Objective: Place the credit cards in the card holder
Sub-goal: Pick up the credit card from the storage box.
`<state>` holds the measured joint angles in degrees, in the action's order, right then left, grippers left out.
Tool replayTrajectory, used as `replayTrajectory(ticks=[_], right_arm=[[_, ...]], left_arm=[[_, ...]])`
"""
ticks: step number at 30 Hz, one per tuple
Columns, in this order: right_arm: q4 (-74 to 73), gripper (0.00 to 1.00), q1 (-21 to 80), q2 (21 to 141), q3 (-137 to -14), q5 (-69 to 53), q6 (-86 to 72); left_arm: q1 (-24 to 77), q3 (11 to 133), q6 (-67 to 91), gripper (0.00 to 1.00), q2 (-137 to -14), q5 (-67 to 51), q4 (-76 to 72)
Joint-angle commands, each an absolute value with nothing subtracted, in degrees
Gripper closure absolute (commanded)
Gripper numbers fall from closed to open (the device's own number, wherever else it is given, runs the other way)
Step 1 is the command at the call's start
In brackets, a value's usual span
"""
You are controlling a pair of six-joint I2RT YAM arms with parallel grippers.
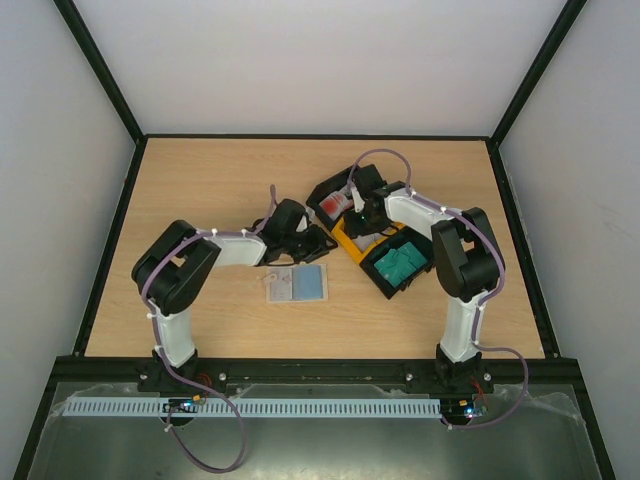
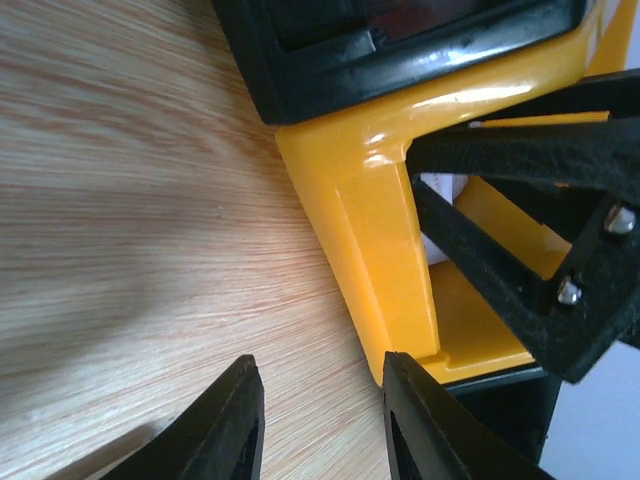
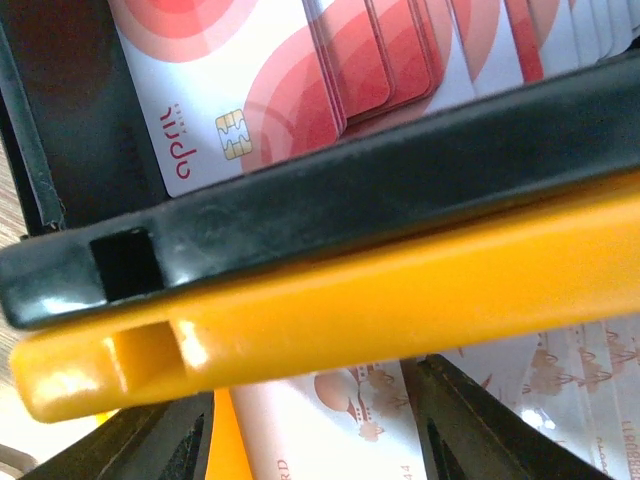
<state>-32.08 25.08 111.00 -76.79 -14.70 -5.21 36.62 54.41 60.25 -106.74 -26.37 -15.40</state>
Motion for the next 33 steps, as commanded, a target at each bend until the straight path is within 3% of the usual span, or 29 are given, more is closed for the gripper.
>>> replayTrajectory(ticks=[1, 7, 21, 33], right_arm=[[-39.0, 0.48, 24.4, 112.8, -75.6, -14.8, -4.4], [-40.3, 0.62, 24.4, 114.0, -74.6, -22.9, -7.2], [-38.6, 0.83, 24.4, 109.7, -74.5, -30.1, -8.4], [-39.0, 0.89, 24.5, 105.4, -72.8, -31.4, -8.3]], left_arm=[[37.2, 57.2, 63.1, 0.66, -109.7, -27.6, -18.0], [37.7, 59.6, 64.7, 0.7, -112.6, -27.0, -17.9], [37.0, 62.7, 62.8, 0.81, -116.3, -29.2, -17.7], [37.0, 63.5, 61.6, 0.81, -116.8, -29.3, -17.1]])
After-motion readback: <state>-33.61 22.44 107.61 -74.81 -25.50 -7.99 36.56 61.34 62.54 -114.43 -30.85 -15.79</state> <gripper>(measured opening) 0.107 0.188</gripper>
